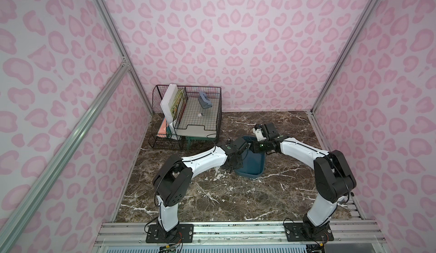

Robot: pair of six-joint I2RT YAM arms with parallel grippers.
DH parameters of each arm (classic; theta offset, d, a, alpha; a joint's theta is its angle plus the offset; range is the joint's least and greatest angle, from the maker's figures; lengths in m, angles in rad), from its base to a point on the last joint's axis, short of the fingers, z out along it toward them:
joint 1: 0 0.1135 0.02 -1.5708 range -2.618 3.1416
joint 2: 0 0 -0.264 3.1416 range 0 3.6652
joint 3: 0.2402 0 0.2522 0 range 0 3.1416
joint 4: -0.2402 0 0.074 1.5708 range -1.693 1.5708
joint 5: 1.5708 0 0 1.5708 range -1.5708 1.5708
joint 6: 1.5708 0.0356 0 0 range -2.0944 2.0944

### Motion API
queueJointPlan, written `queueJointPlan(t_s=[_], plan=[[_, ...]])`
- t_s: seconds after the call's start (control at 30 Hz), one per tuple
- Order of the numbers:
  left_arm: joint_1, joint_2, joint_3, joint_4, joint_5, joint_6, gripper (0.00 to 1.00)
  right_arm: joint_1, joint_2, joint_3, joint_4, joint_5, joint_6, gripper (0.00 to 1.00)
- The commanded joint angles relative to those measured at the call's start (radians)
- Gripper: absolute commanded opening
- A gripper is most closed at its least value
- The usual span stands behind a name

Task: Take out the socket from the storage box
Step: Adjust the storage box at the center of the board, then pick up the socket head from the storage box.

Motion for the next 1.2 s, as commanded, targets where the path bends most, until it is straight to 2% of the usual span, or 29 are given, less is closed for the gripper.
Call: queueJointPlan(t_s=[0.0, 0.07, 0.2, 0.63, 1.17], plan=[[0.0, -0.023, -0.001, 0.022, 0.007, 0.023, 0.33, 0.01, 0.039, 0.039, 0.01, 0.041, 0.074, 0.4], [-0.001, -0.05, -0.013, 0.034, 0.0, 0.036, 0.4, 0.015, 0.067, 0.065, 0.001, 0.059, 0.098, 0.4], [0.0, -0.103, -0.029, 0.05, -0.028, 0.076, 0.43, 0.024, 0.105, 0.095, -0.008, 0.099, 0.132, 0.4], [-0.001, -0.272, -0.103, 0.075, -0.107, 0.141, 0.43, 0.026, 0.225, 0.203, -0.036, 0.159, 0.178, 0.39], [0.0, -0.336, -0.117, 0.053, -0.147, 0.152, 0.43, 0.033, 0.296, 0.273, -0.09, 0.195, 0.197, 0.32]])
